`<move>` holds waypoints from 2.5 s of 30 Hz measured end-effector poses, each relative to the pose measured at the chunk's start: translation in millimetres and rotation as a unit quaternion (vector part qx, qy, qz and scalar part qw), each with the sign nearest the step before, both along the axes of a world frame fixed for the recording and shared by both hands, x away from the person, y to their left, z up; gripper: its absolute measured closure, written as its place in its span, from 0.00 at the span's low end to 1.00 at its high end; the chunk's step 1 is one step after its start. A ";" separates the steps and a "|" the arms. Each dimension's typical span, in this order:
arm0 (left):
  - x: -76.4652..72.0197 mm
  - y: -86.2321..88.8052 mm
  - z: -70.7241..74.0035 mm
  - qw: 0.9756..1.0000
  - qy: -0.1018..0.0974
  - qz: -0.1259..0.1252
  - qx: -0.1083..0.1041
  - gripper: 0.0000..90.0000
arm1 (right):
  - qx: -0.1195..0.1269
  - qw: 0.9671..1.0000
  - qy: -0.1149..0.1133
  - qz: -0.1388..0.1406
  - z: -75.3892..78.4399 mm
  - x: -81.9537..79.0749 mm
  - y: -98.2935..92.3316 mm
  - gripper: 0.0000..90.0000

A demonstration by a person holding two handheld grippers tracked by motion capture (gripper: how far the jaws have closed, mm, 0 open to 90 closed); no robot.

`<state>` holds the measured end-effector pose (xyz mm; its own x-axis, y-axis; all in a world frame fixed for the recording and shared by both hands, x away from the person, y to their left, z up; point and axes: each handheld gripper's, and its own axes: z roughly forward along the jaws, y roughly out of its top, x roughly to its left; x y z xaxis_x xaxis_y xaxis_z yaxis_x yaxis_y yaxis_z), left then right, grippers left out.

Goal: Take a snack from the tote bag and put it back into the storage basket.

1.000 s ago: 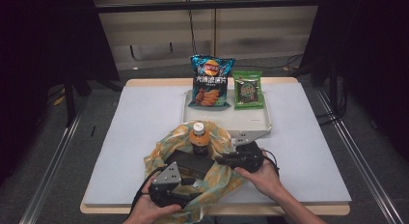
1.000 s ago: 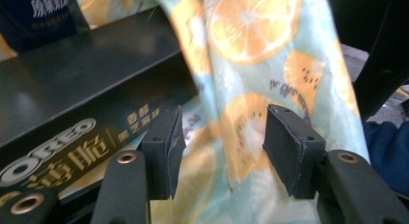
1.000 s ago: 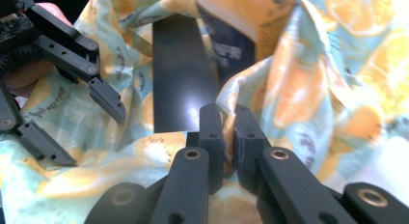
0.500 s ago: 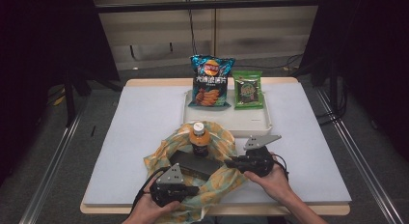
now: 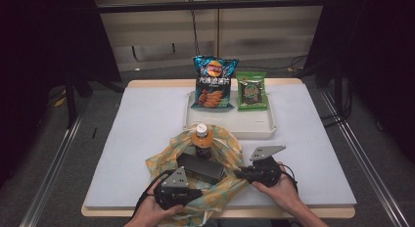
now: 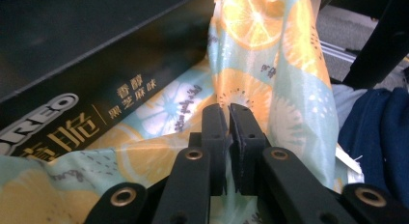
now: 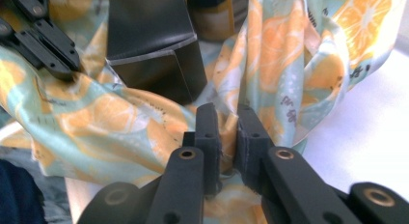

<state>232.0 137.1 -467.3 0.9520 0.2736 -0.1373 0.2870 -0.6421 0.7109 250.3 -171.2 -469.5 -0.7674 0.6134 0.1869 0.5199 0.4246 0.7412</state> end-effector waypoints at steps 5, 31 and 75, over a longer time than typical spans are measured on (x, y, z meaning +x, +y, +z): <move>2.9 1.1 -2.9 1.000 0.003 0.010 0.003 0.92 | -0.014 1.000 0.002 0.005 -6.1 0.8 -0.1 0.89; 11.9 35.2 42.0 0.990 -0.045 0.072 -0.109 0.79 | 0.053 0.996 -0.035 0.060 51.6 18.0 29.0 0.51; 11.4 48.9 27.1 0.988 -0.035 0.102 -0.115 0.74 | -0.036 0.993 -0.029 0.113 8.4 17.8 88.1 0.49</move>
<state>243.4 186.0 -440.2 0.8901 0.4293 -0.1532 0.3381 -0.3964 0.8536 268.1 -83.1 -461.1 -0.8948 0.4352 0.1002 0.3632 0.5786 0.7303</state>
